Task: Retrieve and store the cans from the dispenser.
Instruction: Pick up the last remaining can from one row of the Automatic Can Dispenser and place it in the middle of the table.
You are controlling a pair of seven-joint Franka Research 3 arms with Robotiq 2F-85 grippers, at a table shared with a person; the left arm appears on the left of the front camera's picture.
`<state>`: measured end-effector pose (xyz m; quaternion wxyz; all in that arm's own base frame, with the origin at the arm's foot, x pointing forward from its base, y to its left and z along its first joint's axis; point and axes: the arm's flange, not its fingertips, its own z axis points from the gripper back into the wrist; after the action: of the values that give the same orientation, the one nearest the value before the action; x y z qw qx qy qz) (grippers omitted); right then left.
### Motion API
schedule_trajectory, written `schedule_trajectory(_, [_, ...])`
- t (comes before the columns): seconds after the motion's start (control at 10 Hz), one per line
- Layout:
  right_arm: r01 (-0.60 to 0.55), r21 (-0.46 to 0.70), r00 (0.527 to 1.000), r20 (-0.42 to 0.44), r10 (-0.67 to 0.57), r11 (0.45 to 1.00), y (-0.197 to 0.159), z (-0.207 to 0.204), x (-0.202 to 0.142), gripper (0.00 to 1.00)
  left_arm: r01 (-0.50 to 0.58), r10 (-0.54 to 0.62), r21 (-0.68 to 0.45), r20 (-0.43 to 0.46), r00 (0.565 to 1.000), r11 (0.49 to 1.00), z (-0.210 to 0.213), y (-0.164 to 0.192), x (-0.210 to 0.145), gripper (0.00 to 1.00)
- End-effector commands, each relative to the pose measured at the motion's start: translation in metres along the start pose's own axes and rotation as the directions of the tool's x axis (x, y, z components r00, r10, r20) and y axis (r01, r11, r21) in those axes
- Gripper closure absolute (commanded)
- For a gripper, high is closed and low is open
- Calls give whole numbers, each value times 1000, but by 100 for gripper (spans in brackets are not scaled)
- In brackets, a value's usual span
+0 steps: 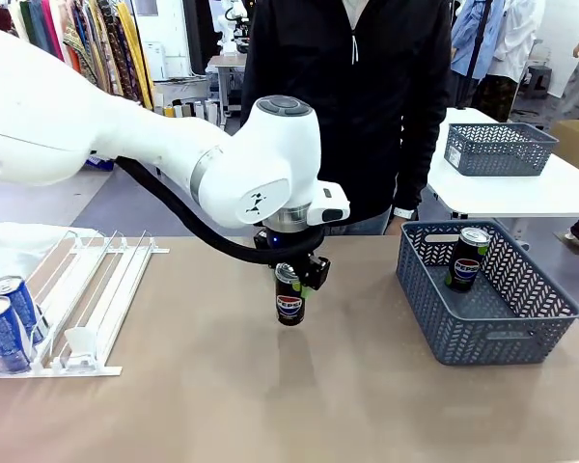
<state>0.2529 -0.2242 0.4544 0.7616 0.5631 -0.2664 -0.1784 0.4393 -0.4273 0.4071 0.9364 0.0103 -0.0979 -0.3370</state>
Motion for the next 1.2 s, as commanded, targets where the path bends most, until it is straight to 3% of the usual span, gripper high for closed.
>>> schedule_trajectory(0.0, [4,18,1000,5,-4,1000,3,1,1,0,-9,9,-2,-33,999,1000,0,7,-2,100])
schedule_trajectory(0.2, [4,18,1000,5,-4,1000,3,1,1,0,-20,19,-20,-49,999,1000,-6,12,-2,100])
schedule_trajectory(0.3, [4,18,1000,5,-4,1000,3,1,1,0,-13,11,-30,-54,998,999,-7,12,-2,84])
schedule_trajectory(0.4, [4,18,1000,5,-4,1000,3,1,1,0,-14,12,-32,-50,999,999,-6,13,-2,25])
schedule_trajectory(0.5, [4,18,1000,5,-4,1000,3,1,1,0,-20,19,-31,-37,999,999,0,15,-2,0])
schedule_trajectory(0.7, [4,18,1000,5,-4,1000,3,1,1,0,-62,61,3,36,997,998,37,28,-8,0])
schedule_trajectory(0.8, [4,18,1000,5,-4,1000,3,1,1,0,-111,112,-12,102,988,994,84,45,-22,0])
schedule_trajectory(0.9, [4,18,1000,5,-4,1000,3,1,1,0,-171,172,-25,76,982,985,126,65,-42,0])
schedule_trajectory(1.1, [4,18,1000,5,-4,1000,3,1,1,0,-218,234,-220,47,971,951,189,133,-108,0])
